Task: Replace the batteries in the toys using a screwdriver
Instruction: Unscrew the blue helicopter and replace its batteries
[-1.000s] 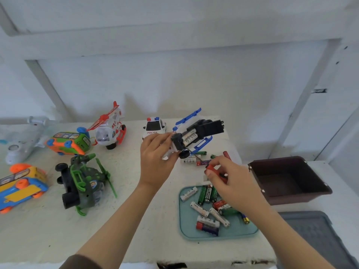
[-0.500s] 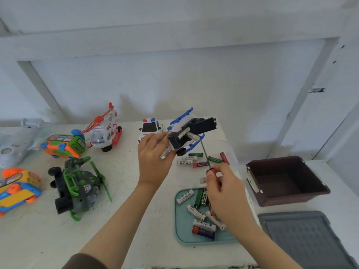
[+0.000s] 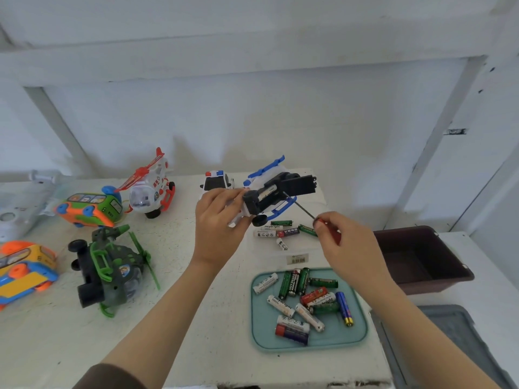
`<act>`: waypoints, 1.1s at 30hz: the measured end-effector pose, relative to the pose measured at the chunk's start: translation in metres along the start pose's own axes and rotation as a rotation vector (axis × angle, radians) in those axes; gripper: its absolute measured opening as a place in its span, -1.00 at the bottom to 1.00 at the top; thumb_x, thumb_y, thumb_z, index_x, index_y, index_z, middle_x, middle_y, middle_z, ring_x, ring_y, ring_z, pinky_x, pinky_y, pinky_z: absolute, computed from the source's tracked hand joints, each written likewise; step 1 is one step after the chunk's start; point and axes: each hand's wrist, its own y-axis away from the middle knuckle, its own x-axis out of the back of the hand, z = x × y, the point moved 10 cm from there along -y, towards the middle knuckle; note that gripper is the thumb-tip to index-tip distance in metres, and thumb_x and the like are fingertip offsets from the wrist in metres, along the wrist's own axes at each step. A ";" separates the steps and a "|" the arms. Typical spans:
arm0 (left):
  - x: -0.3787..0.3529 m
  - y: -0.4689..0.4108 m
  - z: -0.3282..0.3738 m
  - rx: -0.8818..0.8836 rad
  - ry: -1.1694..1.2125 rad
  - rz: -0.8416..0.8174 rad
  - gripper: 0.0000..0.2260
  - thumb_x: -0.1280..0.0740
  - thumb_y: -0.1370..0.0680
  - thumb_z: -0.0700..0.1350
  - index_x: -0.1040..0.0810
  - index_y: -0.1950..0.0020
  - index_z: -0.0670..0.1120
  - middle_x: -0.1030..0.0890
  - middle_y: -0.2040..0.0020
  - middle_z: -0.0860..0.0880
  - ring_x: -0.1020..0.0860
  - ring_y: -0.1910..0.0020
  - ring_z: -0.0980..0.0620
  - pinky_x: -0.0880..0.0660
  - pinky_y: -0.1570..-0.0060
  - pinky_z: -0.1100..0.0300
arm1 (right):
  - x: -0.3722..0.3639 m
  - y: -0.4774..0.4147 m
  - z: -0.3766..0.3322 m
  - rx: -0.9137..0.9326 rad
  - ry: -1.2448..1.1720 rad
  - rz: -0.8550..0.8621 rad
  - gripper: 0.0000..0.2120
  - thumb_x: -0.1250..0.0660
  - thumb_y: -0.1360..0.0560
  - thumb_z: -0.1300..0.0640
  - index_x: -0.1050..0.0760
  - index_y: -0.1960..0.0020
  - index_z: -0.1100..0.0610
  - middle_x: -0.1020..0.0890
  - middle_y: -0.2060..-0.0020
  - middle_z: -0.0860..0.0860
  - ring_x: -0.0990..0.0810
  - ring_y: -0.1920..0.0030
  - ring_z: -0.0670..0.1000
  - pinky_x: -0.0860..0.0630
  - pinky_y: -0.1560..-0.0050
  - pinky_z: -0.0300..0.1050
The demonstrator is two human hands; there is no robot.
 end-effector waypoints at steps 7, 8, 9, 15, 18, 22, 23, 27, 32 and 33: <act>0.002 0.001 -0.002 0.012 0.017 -0.015 -0.70 -0.38 -0.45 -0.09 -0.66 -0.09 -0.24 -0.68 0.00 -0.13 -0.45 -0.07 -0.05 -0.37 -0.12 0.11 | 0.001 -0.021 -0.006 0.048 0.084 -0.009 -0.82 -0.22 -0.60 0.10 -0.58 -0.03 0.11 -0.61 0.18 -0.02 -0.50 0.20 -0.06 -0.34 0.24 -0.29; 0.001 0.002 -0.002 0.013 0.017 -0.024 -0.70 -0.38 -0.45 -0.09 -0.66 -0.10 -0.24 -0.68 -0.01 -0.13 -0.45 -0.08 -0.05 -0.37 -0.13 0.11 | 0.000 -0.023 -0.007 0.055 0.088 -0.022 -0.82 -0.22 -0.60 0.10 -0.58 -0.03 0.11 -0.62 0.17 -0.02 -0.51 0.19 -0.04 -0.35 0.21 -0.23; 0.000 0.002 -0.002 0.010 0.017 -0.033 -0.69 -0.38 -0.45 -0.09 -0.66 -0.10 -0.24 -0.68 -0.01 -0.13 -0.45 -0.08 -0.05 -0.36 -0.13 0.12 | -0.001 -0.024 -0.007 0.059 0.095 -0.036 -0.82 -0.21 -0.60 0.10 -0.58 -0.03 0.11 -0.61 0.18 -0.02 -0.51 0.18 -0.04 -0.35 0.19 -0.19; -0.005 0.002 0.001 -0.010 0.037 -0.055 -0.70 -0.38 -0.46 -0.09 -0.66 -0.10 -0.24 -0.68 -0.02 -0.11 -0.45 -0.08 -0.04 -0.34 -0.15 0.17 | -0.008 -0.028 0.002 0.050 0.083 -0.115 -0.86 -0.20 -0.60 0.13 -0.54 -0.04 0.08 -0.59 0.14 -0.03 -0.50 0.17 -0.04 -0.35 0.16 -0.17; -0.005 0.001 -0.001 -0.005 0.049 -0.050 -0.70 -0.39 -0.45 -0.10 -0.66 -0.10 -0.24 -0.68 -0.01 -0.12 -0.45 -0.06 -0.04 -0.33 -0.15 0.21 | -0.008 -0.027 0.010 0.024 0.012 -0.173 -0.89 -0.21 -0.60 0.16 -0.47 0.01 -0.01 -0.59 0.16 -0.04 -0.44 0.28 -0.15 -0.34 0.23 -0.26; -0.005 0.001 -0.007 0.009 0.028 -0.048 -0.69 -0.37 -0.46 -0.08 -0.66 -0.11 -0.23 -0.68 -0.01 -0.12 -0.45 -0.07 -0.06 -0.32 -0.16 0.19 | -0.002 -0.021 0.020 0.003 0.101 -0.254 -0.86 -0.21 -0.61 0.13 -0.51 -0.10 0.02 -0.58 0.09 -0.09 -0.51 0.09 -0.05 -0.37 0.09 -0.17; -0.005 0.000 -0.007 0.000 0.018 -0.047 -0.70 -0.37 -0.46 -0.08 -0.66 -0.10 -0.23 -0.68 0.00 -0.13 -0.45 -0.07 -0.06 -0.32 -0.16 0.19 | -0.001 -0.019 0.021 0.002 0.138 -0.273 -0.86 -0.21 -0.61 0.12 -0.51 -0.12 0.01 -0.57 0.09 -0.11 -0.51 0.06 -0.05 -0.37 0.06 -0.16; -0.007 -0.004 -0.004 -0.050 -0.012 -0.031 -0.72 -0.37 -0.45 -0.12 -0.67 -0.08 -0.24 -0.68 -0.01 -0.13 -0.45 -0.08 -0.06 -0.33 -0.14 0.15 | 0.008 -0.015 0.018 0.008 0.248 -0.266 -0.87 -0.20 -0.61 0.05 -0.50 -0.10 -0.04 -0.57 0.14 -0.13 -0.51 0.12 -0.09 -0.37 0.15 -0.18; -0.009 -0.007 0.000 -0.069 -0.020 -0.018 -0.72 -0.40 -0.43 -0.15 -0.67 -0.09 -0.24 -0.68 -0.01 -0.12 -0.46 -0.08 -0.05 -0.36 -0.11 0.09 | 0.011 -0.013 0.003 0.020 0.197 -0.211 -0.90 -0.22 -0.60 0.04 -0.50 -0.03 -0.07 -0.60 0.23 -0.14 -0.45 0.30 -0.21 -0.30 0.31 -0.32; -0.008 -0.007 0.000 -0.058 -0.010 -0.013 -0.72 -0.40 -0.44 -0.13 -0.67 -0.08 -0.24 -0.68 -0.01 -0.12 -0.46 -0.08 -0.06 -0.37 -0.11 0.09 | 0.010 -0.012 -0.001 0.026 0.167 -0.201 -0.91 -0.22 -0.59 0.04 -0.51 -0.01 -0.07 -0.60 0.23 -0.14 -0.46 0.29 -0.22 -0.30 0.30 -0.35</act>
